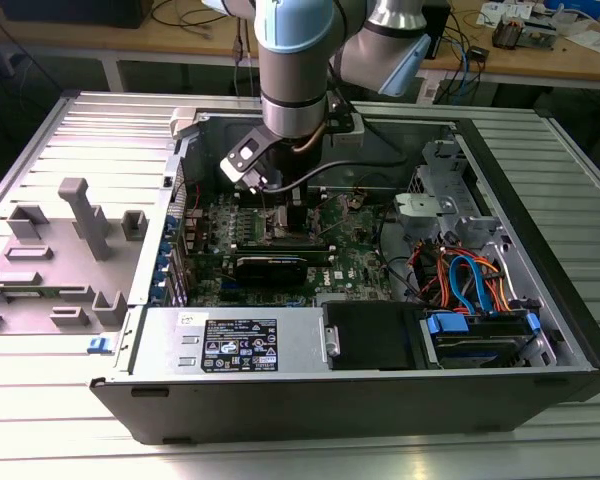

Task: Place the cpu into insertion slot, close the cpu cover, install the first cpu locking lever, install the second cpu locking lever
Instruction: 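Place the cpu into insertion slot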

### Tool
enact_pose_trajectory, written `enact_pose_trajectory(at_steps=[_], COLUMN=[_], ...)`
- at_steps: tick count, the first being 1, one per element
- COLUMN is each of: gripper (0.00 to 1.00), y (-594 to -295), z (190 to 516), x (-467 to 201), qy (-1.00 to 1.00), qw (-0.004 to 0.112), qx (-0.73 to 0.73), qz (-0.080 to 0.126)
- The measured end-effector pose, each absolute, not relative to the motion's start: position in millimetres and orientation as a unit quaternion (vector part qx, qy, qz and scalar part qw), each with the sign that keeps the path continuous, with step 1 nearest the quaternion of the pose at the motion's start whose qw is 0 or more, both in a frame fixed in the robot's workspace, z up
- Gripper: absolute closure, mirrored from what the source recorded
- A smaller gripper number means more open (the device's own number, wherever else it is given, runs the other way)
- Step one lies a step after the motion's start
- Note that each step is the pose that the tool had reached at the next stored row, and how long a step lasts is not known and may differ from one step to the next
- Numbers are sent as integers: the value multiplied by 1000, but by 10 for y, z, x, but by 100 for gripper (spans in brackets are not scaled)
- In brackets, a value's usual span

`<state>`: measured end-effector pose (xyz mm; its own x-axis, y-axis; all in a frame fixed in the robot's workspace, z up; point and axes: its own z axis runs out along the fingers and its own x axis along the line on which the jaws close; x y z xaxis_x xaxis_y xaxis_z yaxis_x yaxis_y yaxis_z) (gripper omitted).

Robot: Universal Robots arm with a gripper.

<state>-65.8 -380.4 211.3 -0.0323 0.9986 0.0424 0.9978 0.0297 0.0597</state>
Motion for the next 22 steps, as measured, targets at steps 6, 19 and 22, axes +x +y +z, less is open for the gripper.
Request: enact_pose_trajectory(at_steps=[6, 19, 22], gripper=[46, 46, 46], y=[-3804, -3813, -3812], z=[2077, 2024, 2017], x=[-666, -671, -670], qy=[710, 715, 713], qw=[6, 6, 7], qx=[703, 698, 701], qz=[36, 36, 36])
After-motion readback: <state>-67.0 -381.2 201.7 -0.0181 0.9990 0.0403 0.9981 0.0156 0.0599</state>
